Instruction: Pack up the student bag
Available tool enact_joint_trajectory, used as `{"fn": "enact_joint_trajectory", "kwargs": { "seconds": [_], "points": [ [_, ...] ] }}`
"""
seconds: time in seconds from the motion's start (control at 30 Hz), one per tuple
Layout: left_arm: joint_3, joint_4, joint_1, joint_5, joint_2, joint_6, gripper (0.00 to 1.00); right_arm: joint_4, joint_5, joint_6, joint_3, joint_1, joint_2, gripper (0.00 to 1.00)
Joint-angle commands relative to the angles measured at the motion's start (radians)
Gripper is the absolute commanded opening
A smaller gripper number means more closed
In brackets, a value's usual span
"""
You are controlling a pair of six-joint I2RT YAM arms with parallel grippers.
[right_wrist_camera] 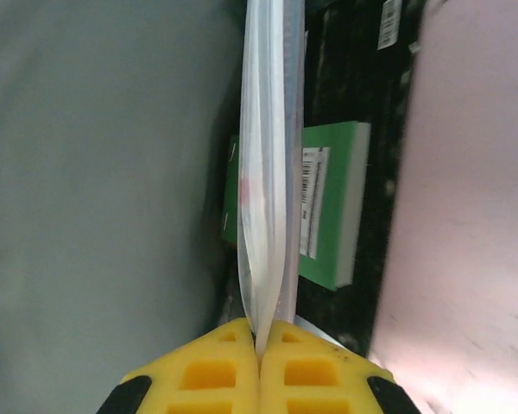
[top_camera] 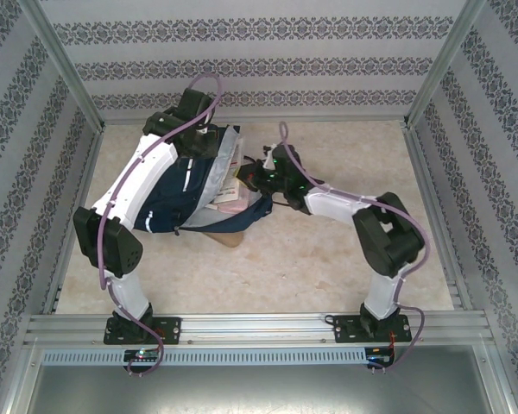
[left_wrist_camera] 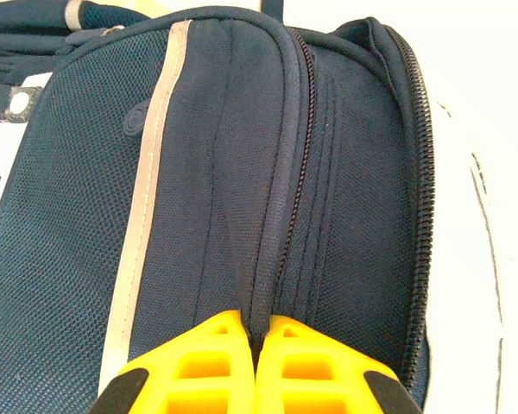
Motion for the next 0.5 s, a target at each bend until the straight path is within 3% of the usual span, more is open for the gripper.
{"fn": "enact_joint_trajectory", "kwargs": {
  "seconds": [0.0, 0.17, 0.2, 0.27, 0.37, 0.47],
  "points": [
    [-0.006, 0.098, 0.009, 0.09, -0.075, -0.057, 0.0, 0.051, 0.041, 0.059, 0.121, 0.06, 0.107, 0.0],
    [-0.026, 0.101, 0.016, 0.104, -0.092, -0.062, 0.0, -0.018, 0.042, 0.045, 0.325, 0.111, 0.259, 0.05],
    [-0.033, 0.102, 0.018, 0.107, -0.095, -0.065, 0.0, -0.043, 0.032, 0.037, 0.367, 0.115, 0.283, 0.1],
    [-0.048, 0.11, 0.023, 0.114, -0.102, -0.07, 0.0, -0.14, 0.008, 0.005, 0.454, 0.124, 0.331, 0.31],
    [-0.063, 0.119, 0.028, 0.125, -0.11, -0.069, 0.0, -0.204, 0.021, -0.022, 0.449, 0.126, 0.323, 0.48],
    [-0.071, 0.115, 0.036, 0.127, -0.111, -0.064, 0.0, -0.28, 0.056, -0.085, 0.398, 0.12, 0.259, 0.53]
  ]
}}
